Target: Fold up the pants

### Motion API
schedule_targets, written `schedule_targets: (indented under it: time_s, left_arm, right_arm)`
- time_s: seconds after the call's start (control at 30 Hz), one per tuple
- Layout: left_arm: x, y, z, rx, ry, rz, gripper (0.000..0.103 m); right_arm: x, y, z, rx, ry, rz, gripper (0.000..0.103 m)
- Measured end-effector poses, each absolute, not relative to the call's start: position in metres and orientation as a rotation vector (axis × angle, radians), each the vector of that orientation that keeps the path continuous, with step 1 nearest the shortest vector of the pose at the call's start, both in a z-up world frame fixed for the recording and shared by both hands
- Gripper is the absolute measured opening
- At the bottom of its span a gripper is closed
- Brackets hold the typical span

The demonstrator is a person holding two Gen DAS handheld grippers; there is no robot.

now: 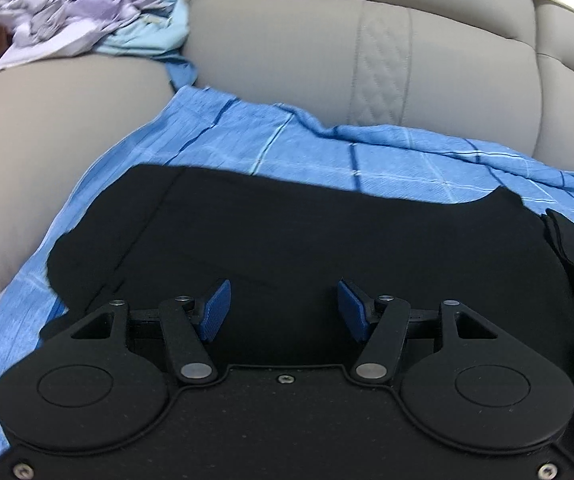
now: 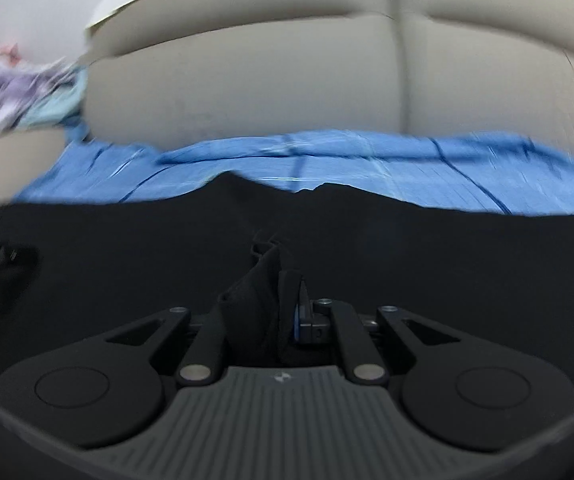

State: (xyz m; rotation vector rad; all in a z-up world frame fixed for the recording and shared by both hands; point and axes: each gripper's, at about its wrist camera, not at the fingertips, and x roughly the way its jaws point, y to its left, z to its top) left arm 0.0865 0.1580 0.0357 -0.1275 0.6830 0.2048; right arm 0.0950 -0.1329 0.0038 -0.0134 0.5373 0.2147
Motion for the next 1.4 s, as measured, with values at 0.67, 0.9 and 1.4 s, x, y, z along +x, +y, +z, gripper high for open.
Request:
schedule_targets:
  time_s: [0.67, 0.9, 1.4]
  left_arm:
    - [0.046, 0.198, 0.041, -0.239, 0.646, 0.256, 0.083]
    - [0.031, 0.214, 0.041, -0.252, 0.649, 0.350, 0.091]
    - [0.019, 0.270, 0.020, -0.522, 0.635, 0.515, 0.097]
  right_arm:
    - [0.040, -0.134, 0.037, 0.087, 0.427, 0.501, 0.083]
    - [0.080, -0.130, 0.002, 0.001, 0.501, 0.154, 0.048]
    - [0.044, -0.093, -0.008, -0.186, 0.452, 0.303, 0.040]
